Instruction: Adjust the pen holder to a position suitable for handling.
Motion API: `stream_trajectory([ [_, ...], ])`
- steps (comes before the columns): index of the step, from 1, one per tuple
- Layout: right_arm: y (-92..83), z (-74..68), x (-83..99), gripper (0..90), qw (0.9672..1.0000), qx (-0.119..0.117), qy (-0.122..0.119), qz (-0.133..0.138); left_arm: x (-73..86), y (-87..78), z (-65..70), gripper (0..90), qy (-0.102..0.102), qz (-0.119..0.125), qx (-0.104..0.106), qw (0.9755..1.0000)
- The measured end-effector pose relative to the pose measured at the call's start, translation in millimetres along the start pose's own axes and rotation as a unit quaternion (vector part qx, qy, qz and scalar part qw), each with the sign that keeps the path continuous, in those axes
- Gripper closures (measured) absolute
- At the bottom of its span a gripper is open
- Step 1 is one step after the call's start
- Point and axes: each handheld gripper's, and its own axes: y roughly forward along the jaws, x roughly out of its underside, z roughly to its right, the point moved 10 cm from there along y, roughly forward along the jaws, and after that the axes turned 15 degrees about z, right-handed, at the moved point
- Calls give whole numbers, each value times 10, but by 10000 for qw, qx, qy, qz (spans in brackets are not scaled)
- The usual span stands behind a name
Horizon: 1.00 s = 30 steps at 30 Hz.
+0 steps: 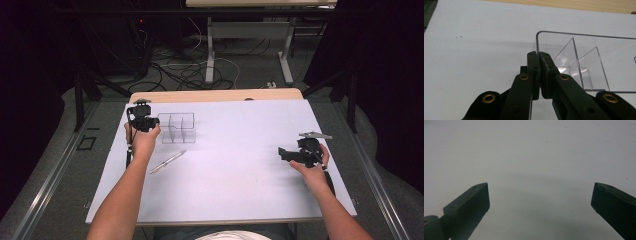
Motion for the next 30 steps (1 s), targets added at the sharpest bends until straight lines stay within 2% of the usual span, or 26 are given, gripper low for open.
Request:
stream_trajectory([
  [1, 2, 2, 1, 14, 10000, 7, 0, -2, 7, 0, 43, 882, -57, 7, 23, 10000],
  [3, 3, 2, 1, 14, 10000, 6, 4, -1, 22, -7, 101, 881, -26, -17, 60, 10000],
  [5, 1, 1, 0, 15, 10000, -3, 6, 0, 36, -6, 180, 880, -119, 4, 80, 9999],
  [6, 2, 1, 1, 15, 10000, 2, 4, -2, 49, -15, 207, 878, -64, -38, 121, 9999],
  [12, 2, 1, 1, 15, 10000, -6, 12, 0, 107, -42, 423, 874, -102, -96, 349, 9993],
  [13, 3, 0, 2, 16, 10000, -1, 14, -3, 109, -33, 460, 874, -149, -22, 352, 9993],
  [16, 4, -3, 3, 16, 10000, -3, 9, -5, 137, -46, 546, 869, -162, 2, 432, 9989],
  [21, 5, -5, 10, 16, 10000, -14, -7, -21, 188, -76, 699, 861, -229, -50, 631, 9977],
  [22, 8, -8, 8, 16, 10000, -11, 1, -11, 196, -77, 741, 859, -296, -37, 665, 9973],
  [24, 8, -8, 7, 17, 10000, -11, -11, -8, 216, -90, 805, 853, -288, -58, 801, 9964],
  [30, 5, -6, 6, 18, 10000, -22, -42, -8, 268, -119, 960, 844, -193, -31, 924, 9955],
])
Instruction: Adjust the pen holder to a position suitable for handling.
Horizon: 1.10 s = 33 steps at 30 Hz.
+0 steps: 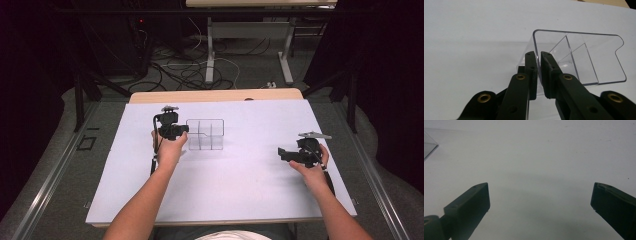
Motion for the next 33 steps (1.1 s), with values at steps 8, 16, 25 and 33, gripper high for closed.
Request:
stream_trajectory([
  [8, 5, -7, 1, 18, 10000, -2, 15, -10, 37, 37, 176, 838, 2, 48, 143, 9999],
  [16, 4, -1, 5, 19, 10000, 9, 3, -20, 97, 29, 330, 828, 5, -8, 360, 9993],
  [25, 8, -7, 13, 19, 10000, 0, -16, -44, 110, 20, 342, 814, -19, -48, 477, 9988],
  [33, 3, 0, 8, 19, 10000, 3, -11, -18, 99, -11, 308, 750, -45, -96, 781, 9969],
])
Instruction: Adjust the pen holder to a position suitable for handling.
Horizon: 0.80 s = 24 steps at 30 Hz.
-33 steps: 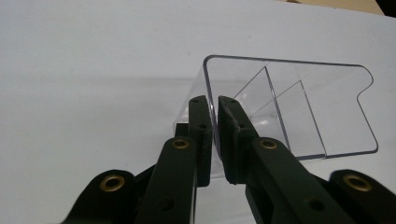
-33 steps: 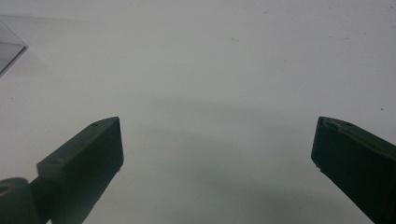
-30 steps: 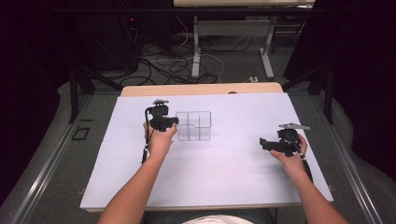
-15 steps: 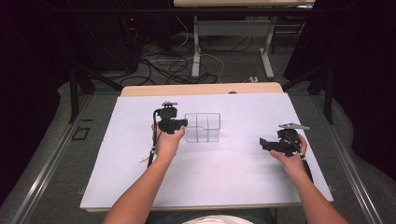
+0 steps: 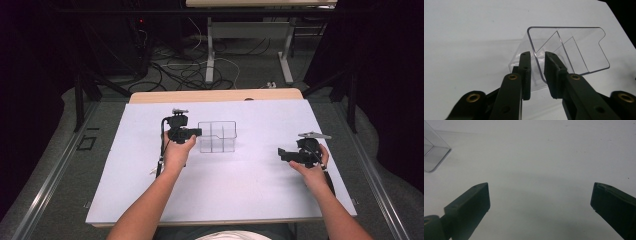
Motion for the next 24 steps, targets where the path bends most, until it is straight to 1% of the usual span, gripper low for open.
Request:
stream_trajectory([
  [1, 0, 1, 0, 19, 10000, 1, 0, 1, -4, -7, -1, 735, -8, 5, 33, 10000],
  [2, -1, 1, 0, 19, 10000, 1, 0, 1, -9, -17, -16, 722, 40, 13, 31, 10000],
  [4, -5, 3, -2, 19, 10000, -3, -10, 0, -21, -35, -19, 704, 20, 53, 96, 9999],
  [8, -6, 2, -7, 19, 10000, 4, -13, 12, -54, -81, -46, 658, 113, 147, 161, 9997],
  [9, -6, 3, -7, 20, 10000, 5, -11, 10, -62, -89, -43, 650, 104, 177, 204, 9996],
  [10, -7, 4, -7, 21, 10000, 10, -11, 11, -69, -103, -57, 640, 158, 180, 204, 9995],
  [11, -7, 3, -8, 23, 10000, 11, -12, 15, -77, -109, -43, 633, 92, 220, 245, 9994],
  [13, -11, 1, -8, 23, 10000, 14, -4, 6, -84, -135, -56, 607, 166, 195, 291, 9992],
  [16, -12, 3, -12, 23, 10000, 21, -7, 15, -104, -154, -80, 571, 263, 262, 305, 9988],
  [18, -13, 4, -13, 23, 10000, 21, 1, 16, -119, -165, -86, 539, 306, 335, 386, 9982],
  [19, -13, 5, -14, 24, 10000, 21, 3, 21, -119, -178, -99, 527, 334, 311, 375, 9983],
  [22, -16, 6, -18, 24, 10000, 16, 5, 34, -119, -197, -114, 481, 474, 292, 500, 9972],
  [24, -18, 5, -24, 24, 10000, 27, 12, 41, -109, -218, -140, 455, 559, 254, 523, 9967],
])
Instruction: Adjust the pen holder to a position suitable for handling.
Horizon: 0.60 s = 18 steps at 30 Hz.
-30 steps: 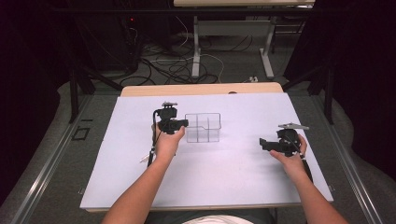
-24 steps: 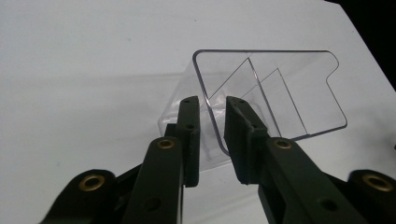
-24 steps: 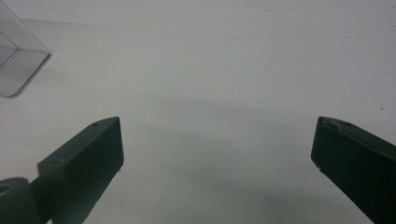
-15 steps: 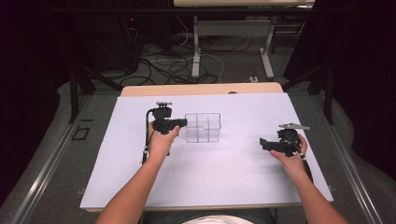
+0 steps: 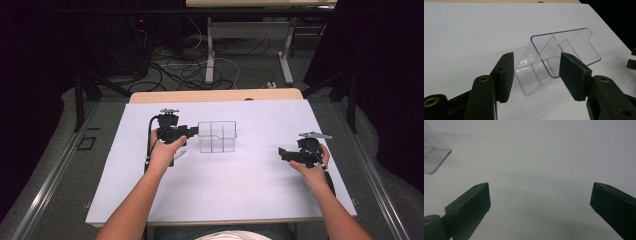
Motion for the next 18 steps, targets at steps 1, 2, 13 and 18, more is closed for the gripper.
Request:
stream_trajectory([
  [1, -2, 0, -3, 24, 10000, 2, 8, 7, 4, -11, -12, 444, 12, 3, 4, 10000],
  [2, -6, 0, -4, 24, 10000, -2, 25, 0, 4, -22, -29, 428, 56, 2, 13, 10000],
  [13, -14, 14, -9, 24, 10000, -3, 38, 3, -83, -207, -268, 328, 702, 113, -194, 9973],
  [18, -2, 12, -10, 24, 10000, 5, 61, 0, -69, -291, -336, 289, 930, 75, -144, 9955],
])
